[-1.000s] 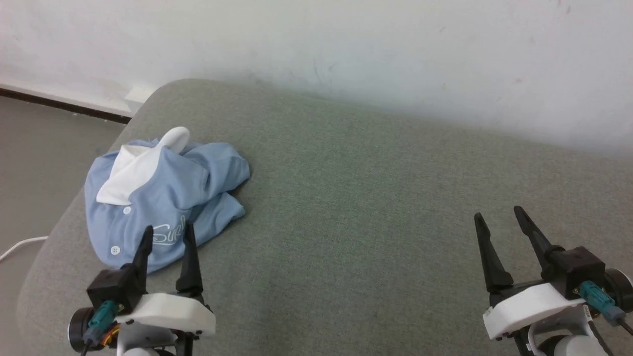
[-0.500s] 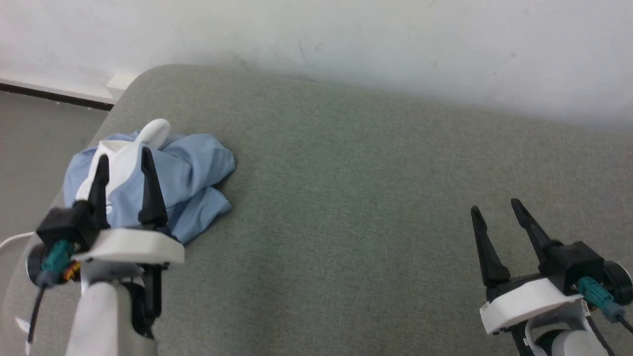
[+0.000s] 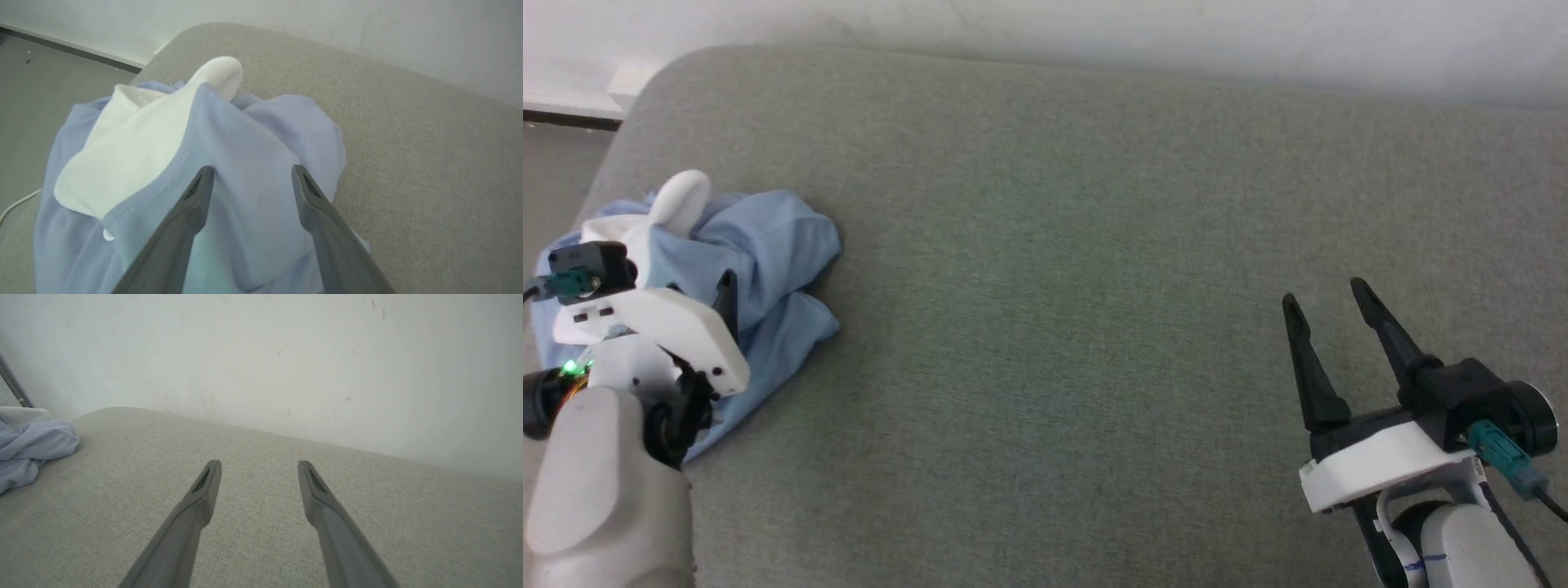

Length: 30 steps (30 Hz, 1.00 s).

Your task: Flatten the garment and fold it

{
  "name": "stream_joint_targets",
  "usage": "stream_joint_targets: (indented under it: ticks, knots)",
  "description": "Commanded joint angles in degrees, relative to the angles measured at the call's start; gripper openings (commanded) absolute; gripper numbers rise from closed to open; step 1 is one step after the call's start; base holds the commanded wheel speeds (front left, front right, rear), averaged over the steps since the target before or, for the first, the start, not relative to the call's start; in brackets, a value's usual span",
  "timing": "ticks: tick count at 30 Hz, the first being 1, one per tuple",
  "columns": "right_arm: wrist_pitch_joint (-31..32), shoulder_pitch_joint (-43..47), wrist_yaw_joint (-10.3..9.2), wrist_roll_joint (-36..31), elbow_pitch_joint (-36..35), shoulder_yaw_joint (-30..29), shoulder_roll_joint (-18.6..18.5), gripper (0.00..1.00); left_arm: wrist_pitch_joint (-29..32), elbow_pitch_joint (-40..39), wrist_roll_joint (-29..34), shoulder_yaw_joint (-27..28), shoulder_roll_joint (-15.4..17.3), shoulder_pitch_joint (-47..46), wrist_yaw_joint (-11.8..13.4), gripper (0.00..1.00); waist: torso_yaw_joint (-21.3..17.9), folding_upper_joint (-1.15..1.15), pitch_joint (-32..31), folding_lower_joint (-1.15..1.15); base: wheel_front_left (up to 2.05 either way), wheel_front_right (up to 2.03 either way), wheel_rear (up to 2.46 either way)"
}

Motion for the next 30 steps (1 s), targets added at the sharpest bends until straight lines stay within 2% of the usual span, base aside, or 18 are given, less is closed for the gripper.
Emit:
stream_joint_targets:
  ticks: [1, 12, 13, 14, 15, 20, 27, 30]
  knots:
    - [-0.50, -0.91, -0.05, 0.05, 0.01, 0.16, 0.04, 1.00, 0.54, 0.89, -0.48, 0.38, 0.60, -1.23, -0.41, 1.00, -2.27, 0.00, 2.56, -0.01, 0.00, 0.00, 0.00]
    - [-2.17, -3.38, -0.06, 0.84, 1.43, 1.76, -0.35, 1.00, 14.79, 13.33, -1.96, -1.17, 4.83, -4.73, -0.24, 1.00, -3.77, 0.00, 6.12, -0.01, 0.00, 0.00, 0.00]
    - [-2.25, -3.58, -0.06, 0.90, 1.52, 1.85, -0.39, 1.00, 15.79, 13.91, -1.86, -1.52, 5.09, -5.06, -0.16, 0.56, -3.75, 0.00, 6.22, -0.01, 0.00, 0.00, 0.00]
    - [-2.33, -3.80, -0.06, 0.96, 1.64, 1.96, -0.41, 1.00, 16.77, 14.46, -1.81, -1.88, 5.33, -5.32, -0.21, 0.25, -3.74, 0.00, 6.27, -0.01, 0.00, 0.00, 0.00]
    - [-2.51, -3.99, -0.06, 1.04, 1.77, 2.02, -0.41, 1.00, 17.86, 15.06, -2.05, -2.04, 5.41, -5.56, -0.32, 0.00, -3.70, 0.00, 6.17, -0.01, 0.00, 0.00, 0.00]
    - [-3.61, -3.95, -0.06, 1.81, 3.35, 2.38, -0.29, 1.00, 17.78, 15.83, -1.83, -2.46, 7.15, -6.64, 0.44, 0.00, -3.14, 0.00, 4.17, -0.01, 0.00, 0.00, 0.00]
    - [-5.46, -2.18, -0.06, 2.97, 5.64, 2.05, 0.03, 1.00, 8.31, 13.62, 1.86, -4.18, 11.52, -10.14, 2.24, 0.00, -1.58, 0.00, -1.71, -0.01, 0.00, 0.00, 0.00]
    - [-5.74, -1.03, -0.06, 2.33, 6.03, 1.35, 0.10, 1.00, 1.94, 11.26, 3.18, -4.62, 11.99, -11.92, 2.96, 0.00, -1.29, 0.00, -4.52, -0.01, 0.00, 0.00, 0.00]
